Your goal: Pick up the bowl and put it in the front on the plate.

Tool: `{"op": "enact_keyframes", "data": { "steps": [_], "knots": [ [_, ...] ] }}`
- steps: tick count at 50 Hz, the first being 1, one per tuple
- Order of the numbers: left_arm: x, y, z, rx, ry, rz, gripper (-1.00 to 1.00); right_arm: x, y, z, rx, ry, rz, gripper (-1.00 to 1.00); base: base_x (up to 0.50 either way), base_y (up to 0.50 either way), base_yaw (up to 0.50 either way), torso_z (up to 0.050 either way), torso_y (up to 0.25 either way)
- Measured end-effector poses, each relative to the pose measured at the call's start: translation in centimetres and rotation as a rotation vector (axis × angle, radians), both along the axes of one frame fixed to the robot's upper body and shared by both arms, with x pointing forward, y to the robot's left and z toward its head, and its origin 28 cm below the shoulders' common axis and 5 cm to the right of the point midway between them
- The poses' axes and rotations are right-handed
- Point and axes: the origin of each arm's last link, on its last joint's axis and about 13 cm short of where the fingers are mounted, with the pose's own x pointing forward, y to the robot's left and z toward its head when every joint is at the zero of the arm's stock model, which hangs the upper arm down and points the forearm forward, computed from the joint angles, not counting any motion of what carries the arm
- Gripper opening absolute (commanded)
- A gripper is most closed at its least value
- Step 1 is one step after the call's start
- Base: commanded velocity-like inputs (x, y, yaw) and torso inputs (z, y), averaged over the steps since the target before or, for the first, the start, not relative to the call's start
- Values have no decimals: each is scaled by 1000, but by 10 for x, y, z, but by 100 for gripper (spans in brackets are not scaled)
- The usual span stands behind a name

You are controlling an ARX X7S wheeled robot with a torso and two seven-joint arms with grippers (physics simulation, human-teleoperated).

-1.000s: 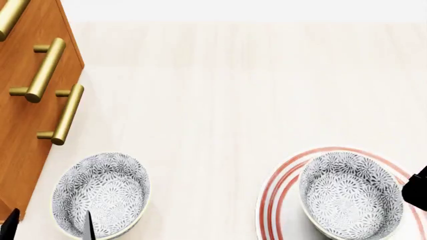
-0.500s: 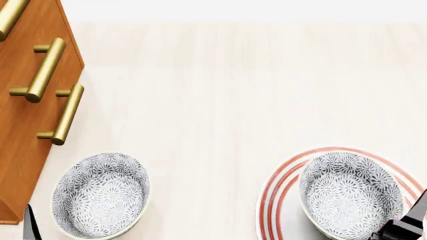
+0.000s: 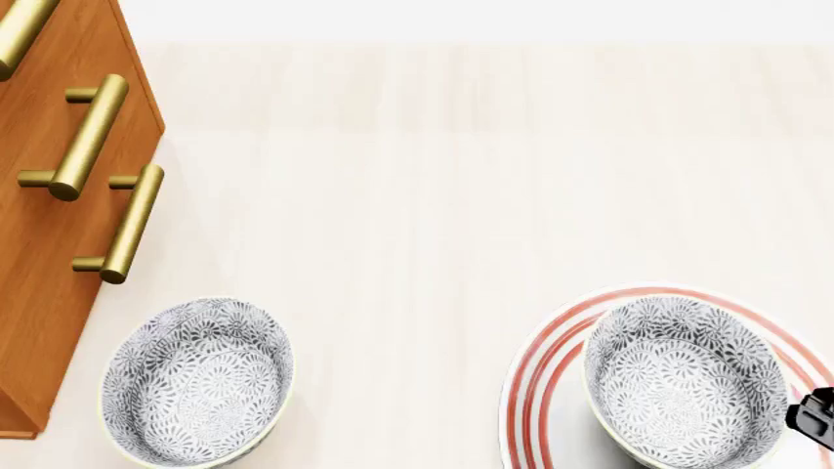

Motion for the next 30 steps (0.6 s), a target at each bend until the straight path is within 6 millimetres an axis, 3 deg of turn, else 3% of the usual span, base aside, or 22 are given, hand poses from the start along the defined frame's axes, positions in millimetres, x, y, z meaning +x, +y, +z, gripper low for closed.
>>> {"op": "enact_keyframes", "data": {
  "steps": [13,24,30],
  "knots": [
    [6,21,30,-26,-181,91,100,7,-7,37,-12,-247,-108,100,0,0,0,0,0],
    [20,25,47,-35,-241,126,100,20,-15,52,-2,-353,-179,100,0,0,0,0,0],
    [39,29,47,-70,-222,171,100,35,-22,51,20,-379,-240,100,0,0,0,0,0]
  ]
}}
